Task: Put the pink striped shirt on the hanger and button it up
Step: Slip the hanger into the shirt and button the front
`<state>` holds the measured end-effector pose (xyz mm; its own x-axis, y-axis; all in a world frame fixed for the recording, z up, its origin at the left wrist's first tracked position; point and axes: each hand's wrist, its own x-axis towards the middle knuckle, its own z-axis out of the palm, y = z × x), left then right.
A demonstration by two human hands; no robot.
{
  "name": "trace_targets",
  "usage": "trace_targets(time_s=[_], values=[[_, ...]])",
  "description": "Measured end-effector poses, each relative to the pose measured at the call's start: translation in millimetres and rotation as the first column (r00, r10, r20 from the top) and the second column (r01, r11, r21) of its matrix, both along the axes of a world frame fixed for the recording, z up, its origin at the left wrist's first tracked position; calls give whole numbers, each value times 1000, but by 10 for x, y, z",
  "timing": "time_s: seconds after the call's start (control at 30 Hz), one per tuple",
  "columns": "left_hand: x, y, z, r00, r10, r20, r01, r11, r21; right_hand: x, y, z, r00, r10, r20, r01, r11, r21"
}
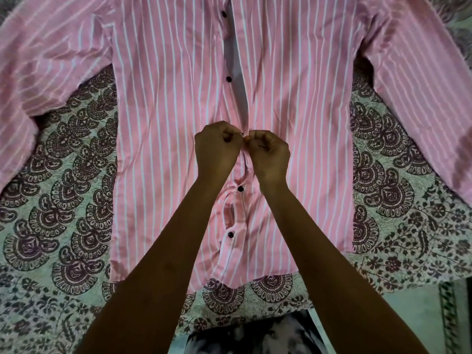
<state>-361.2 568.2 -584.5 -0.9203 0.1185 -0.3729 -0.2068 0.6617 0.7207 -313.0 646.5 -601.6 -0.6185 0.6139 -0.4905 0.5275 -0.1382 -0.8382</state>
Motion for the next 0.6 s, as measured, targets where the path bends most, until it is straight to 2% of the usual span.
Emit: trace_targets(time_s=[0.17,0.4,0.6], values=[[-40,-60,-16,990,34,136,-44,996,71,11,6,-7,999,48,-5,-48,998,32],[-26,-52,1,991,60,122,-68,996,60,-18,-44,17,997,73,10,-74,988,133],[-56,-76,-26,992,64,105,-66,998,16,-28,-81,46,999,45,-9,-46,997,-67]])
